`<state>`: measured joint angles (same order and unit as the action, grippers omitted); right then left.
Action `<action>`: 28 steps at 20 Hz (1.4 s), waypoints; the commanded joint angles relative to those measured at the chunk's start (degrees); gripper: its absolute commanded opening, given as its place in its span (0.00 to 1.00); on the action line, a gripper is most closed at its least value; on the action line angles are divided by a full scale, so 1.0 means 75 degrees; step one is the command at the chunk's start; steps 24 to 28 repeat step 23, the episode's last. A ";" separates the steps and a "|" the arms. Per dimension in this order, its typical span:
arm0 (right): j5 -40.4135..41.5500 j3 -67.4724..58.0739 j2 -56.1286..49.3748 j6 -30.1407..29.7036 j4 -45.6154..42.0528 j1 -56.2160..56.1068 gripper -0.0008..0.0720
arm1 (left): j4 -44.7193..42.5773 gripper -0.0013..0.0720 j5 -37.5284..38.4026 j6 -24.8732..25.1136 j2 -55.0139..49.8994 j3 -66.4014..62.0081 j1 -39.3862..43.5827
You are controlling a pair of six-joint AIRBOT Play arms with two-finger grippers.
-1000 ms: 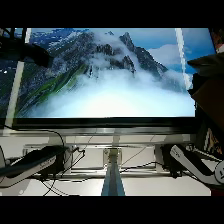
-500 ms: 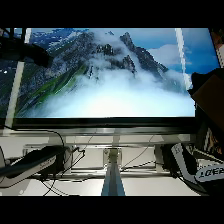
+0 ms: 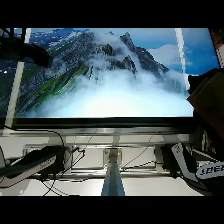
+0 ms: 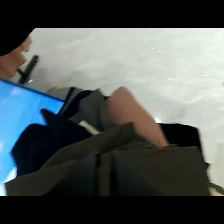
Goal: Fold the clothes and pants, and hang the long-sleeved shirts on hangers.
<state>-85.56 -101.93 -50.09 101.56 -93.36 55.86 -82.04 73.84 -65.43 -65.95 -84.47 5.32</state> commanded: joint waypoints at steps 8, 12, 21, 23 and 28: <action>0.0717 -0.0003 -0.0571 -0.2506 0.2841 -0.2710 0.03 | 0.0000 0.03 -0.0003 0.0000 0.0006 0.0000 -0.0009; 0.0726 -0.0003 -0.1139 -0.3013 0.2063 -0.4578 0.03 | 0.0000 0.04 -0.0003 0.0000 0.0006 0.0000 -0.0009; 0.0755 -0.0006 -0.1489 -0.3885 0.1023 -0.5406 0.03 | 0.0003 0.04 -0.0003 0.0000 0.0006 0.0000 -0.0009; 0.0755 -0.0006 -0.1489 -0.3885 0.1020 -0.5406 0.03 | 0.0000 0.04 -0.0003 0.0000 0.0006 0.0000 -0.0009; 0.0755 -0.0006 -0.1489 -0.3885 0.1020 -0.5406 0.03 | 0.0000 0.04 -0.0003 0.0000 0.0006 0.0000 -0.0009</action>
